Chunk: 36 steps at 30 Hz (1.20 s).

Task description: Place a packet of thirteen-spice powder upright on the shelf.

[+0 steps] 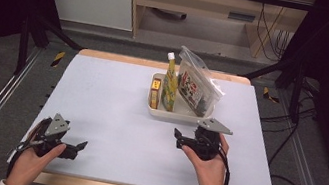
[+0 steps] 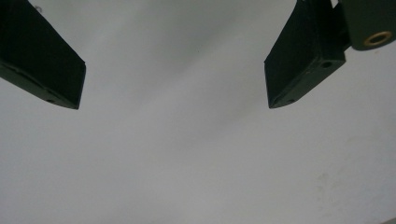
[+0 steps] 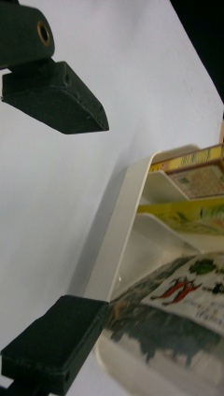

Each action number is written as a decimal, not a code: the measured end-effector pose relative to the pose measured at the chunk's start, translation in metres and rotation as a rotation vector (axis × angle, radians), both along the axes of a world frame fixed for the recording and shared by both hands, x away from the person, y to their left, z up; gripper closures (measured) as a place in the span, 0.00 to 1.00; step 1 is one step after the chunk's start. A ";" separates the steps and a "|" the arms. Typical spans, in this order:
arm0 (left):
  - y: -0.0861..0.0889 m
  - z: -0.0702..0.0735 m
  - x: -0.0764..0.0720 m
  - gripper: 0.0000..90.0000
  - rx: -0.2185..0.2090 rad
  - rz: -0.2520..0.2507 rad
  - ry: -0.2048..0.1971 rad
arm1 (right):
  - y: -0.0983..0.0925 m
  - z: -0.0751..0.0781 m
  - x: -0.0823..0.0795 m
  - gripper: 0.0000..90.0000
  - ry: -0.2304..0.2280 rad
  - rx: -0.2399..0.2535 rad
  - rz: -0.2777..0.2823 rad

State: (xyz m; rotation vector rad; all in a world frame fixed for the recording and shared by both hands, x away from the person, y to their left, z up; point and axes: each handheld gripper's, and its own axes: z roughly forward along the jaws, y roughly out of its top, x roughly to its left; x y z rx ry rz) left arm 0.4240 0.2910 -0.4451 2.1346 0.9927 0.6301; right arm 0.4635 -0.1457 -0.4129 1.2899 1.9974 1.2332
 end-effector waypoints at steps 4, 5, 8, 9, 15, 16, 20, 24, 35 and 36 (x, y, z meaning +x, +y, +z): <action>0.000 0.000 0.000 0.05 0.006 -0.002 0.002 | -0.014 -0.006 -0.004 0.12 -0.006 -0.012 -0.023; 0.000 0.000 0.000 0.05 0.003 -0.001 -0.001 | -0.018 -0.007 -0.005 0.11 -0.006 -0.016 -0.030; 0.000 0.000 0.000 0.05 0.001 0.002 -0.003 | -0.029 -0.012 -0.006 0.10 -0.004 -0.013 -0.042; 0.000 0.000 0.000 0.05 0.001 0.002 -0.004 | -0.032 -0.013 -0.007 0.10 -0.004 -0.014 -0.046; 0.002 -0.001 0.000 0.05 0.001 0.010 -0.009 | -0.049 -0.018 -0.009 0.10 0.001 -0.029 -0.077; 0.003 -0.001 0.000 0.05 0.001 0.011 -0.009 | -0.053 -0.018 -0.010 0.10 0.002 -0.024 -0.082; 0.003 0.000 0.000 0.05 -0.001 0.012 -0.010 | -0.064 -0.021 -0.011 0.10 0.000 -0.028 -0.093; 0.003 0.000 0.000 0.05 0.005 0.018 -0.011 | -0.072 -0.024 -0.013 0.10 0.009 -0.037 -0.099; 0.011 -0.001 0.002 0.05 0.032 0.075 -0.018 | -0.087 -0.040 -0.015 0.12 0.090 -0.102 -0.138; 0.011 -0.001 0.003 0.05 0.033 0.078 -0.018 | -0.088 -0.041 -0.016 0.12 0.101 -0.102 -0.137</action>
